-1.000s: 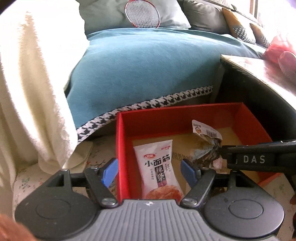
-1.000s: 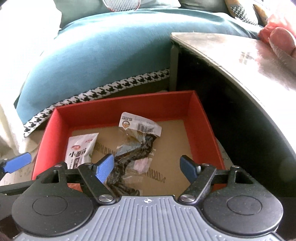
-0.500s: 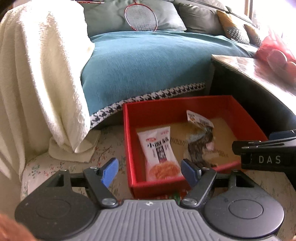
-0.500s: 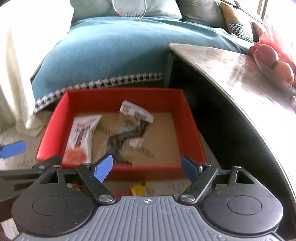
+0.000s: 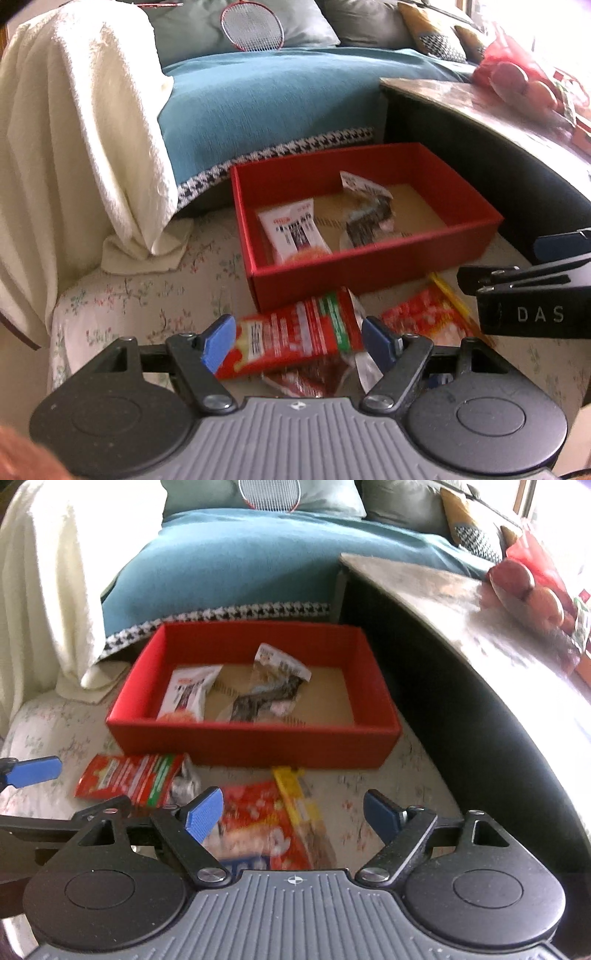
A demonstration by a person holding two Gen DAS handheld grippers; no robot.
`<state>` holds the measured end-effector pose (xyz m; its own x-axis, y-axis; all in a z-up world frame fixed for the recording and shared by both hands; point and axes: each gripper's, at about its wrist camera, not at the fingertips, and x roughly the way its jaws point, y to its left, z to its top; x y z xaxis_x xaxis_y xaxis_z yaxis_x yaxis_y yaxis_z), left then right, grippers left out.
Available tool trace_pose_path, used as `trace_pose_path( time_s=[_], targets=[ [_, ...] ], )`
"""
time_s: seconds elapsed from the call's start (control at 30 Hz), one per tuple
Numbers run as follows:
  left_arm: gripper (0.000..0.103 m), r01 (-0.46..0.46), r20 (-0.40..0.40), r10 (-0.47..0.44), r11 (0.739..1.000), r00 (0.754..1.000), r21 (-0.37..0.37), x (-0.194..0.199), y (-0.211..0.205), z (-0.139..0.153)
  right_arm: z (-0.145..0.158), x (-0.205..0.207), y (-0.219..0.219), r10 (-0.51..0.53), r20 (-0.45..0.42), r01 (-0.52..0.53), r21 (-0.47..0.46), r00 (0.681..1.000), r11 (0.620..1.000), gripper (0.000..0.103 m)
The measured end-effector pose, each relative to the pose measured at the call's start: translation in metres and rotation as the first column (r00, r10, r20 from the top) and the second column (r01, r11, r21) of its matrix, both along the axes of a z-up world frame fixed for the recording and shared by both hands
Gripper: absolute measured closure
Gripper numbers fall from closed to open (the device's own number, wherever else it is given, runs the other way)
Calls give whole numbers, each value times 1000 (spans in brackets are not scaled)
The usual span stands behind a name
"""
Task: Organize snacks
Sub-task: 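Move both open tools back over the snack pile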
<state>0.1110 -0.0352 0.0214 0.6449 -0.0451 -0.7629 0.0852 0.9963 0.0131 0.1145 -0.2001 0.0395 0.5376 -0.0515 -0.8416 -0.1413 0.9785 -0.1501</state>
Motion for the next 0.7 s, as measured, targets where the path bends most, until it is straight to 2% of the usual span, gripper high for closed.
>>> trace_pose_path(
  time_s=[0.27,0.43,0.57,0.7],
  targets=[
    [32,47,-54,-48,999,997,-24,-24,-4,-8,-11,-32,-17,-27,-57,27,4,998,1000,14],
    [31,83,-79,-85,996,993,-32,-34,-14,-13,-11,-44,-35,-79,-72,81,26,994,996,14],
    [31,145,-113,-146,989,983,-16,-39,-30,-24,-3,-48,-51,-121,-50,124,55,991,991,10],
    [30,204,-145,-202,979,969,-6,-44,-45,-37,-10,-45,-60,-129,-70,133,65,989,989,10]
  ],
)
